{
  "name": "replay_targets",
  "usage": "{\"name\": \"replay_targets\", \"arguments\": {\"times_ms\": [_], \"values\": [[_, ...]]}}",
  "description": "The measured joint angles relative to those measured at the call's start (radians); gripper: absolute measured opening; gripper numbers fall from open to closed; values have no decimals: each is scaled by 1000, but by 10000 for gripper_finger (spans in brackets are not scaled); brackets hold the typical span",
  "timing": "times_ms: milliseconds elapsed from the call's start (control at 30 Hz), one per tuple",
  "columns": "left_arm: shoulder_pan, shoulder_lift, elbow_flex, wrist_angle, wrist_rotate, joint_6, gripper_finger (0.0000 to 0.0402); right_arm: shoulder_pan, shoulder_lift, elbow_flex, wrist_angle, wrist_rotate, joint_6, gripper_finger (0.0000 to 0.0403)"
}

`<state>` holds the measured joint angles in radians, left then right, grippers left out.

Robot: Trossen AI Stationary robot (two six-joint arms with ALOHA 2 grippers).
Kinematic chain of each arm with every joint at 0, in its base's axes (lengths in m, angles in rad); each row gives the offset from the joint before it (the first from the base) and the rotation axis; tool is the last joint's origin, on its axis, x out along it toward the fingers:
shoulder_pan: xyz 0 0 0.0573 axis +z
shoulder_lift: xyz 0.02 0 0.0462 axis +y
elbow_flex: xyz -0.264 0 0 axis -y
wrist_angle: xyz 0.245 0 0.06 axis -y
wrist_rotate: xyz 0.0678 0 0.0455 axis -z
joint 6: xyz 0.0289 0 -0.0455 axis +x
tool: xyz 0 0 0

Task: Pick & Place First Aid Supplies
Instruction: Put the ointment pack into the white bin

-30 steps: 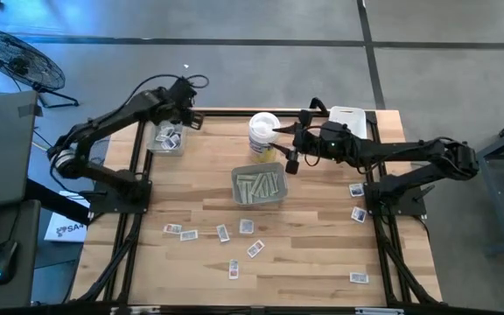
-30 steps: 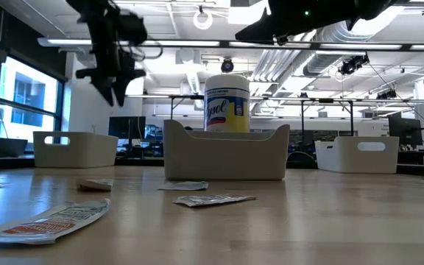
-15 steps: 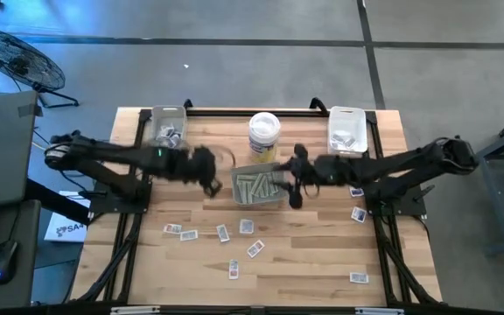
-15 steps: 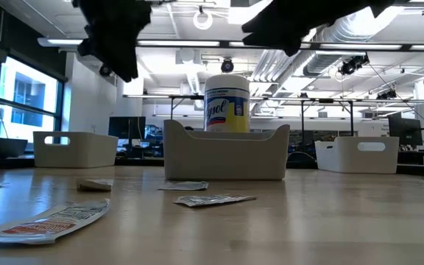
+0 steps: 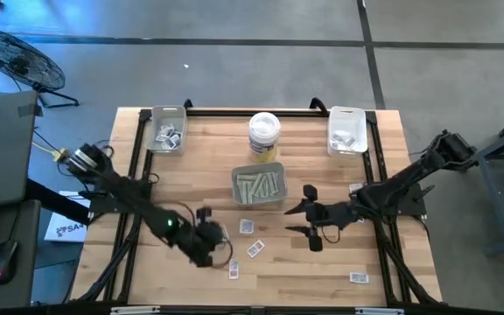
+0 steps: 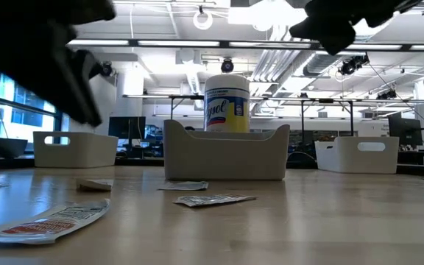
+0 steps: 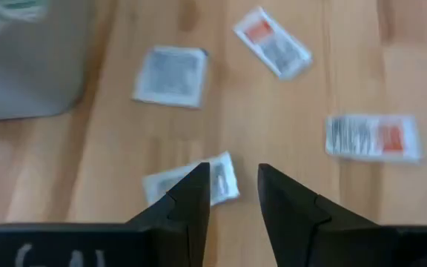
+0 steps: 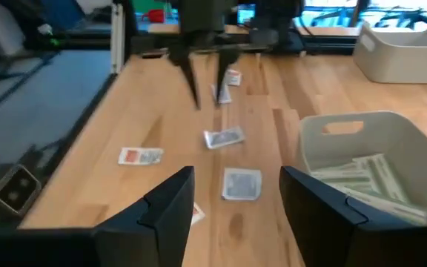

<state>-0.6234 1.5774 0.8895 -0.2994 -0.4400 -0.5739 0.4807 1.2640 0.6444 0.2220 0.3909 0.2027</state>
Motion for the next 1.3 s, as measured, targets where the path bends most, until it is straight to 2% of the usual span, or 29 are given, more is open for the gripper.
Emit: {"name": "replay_targets", "arguments": {"times_ms": [100, 233, 400, 733, 867, 1000, 1133, 1300], "values": [[-34, 94, 0, 68, -39, 40, 111, 38, 0, -23, 40, 69, 7, 193], [-30, 166, 2, 94, -65, -1, 111, 64, 0, -49, 99, 86, 41, 193], [-31, 191, 1, 66, -124, -58, 111, 95, 0, -55, 112, 117, 63, 193], [-24, 190, 0, 54, -117, -184, 105, 212, 35, -55, 128, 222, 160, 193], [-10, 207, 0, 64, -123, -224, 64, 260, 146, -55, 237, 229, 187, 193], [-2, 232, 2, 90, -117, -225, 9, 287, 299, -53, 413, 180, 182, 193], [-1, 233, 3, 119, -117, -211, 12, 297, 449, -9, 521, 157, 128, 193], [-12, 209, 54, 117, -117, -144, 3, 283, 580, 98, 540, 168, 32, 193]]}}
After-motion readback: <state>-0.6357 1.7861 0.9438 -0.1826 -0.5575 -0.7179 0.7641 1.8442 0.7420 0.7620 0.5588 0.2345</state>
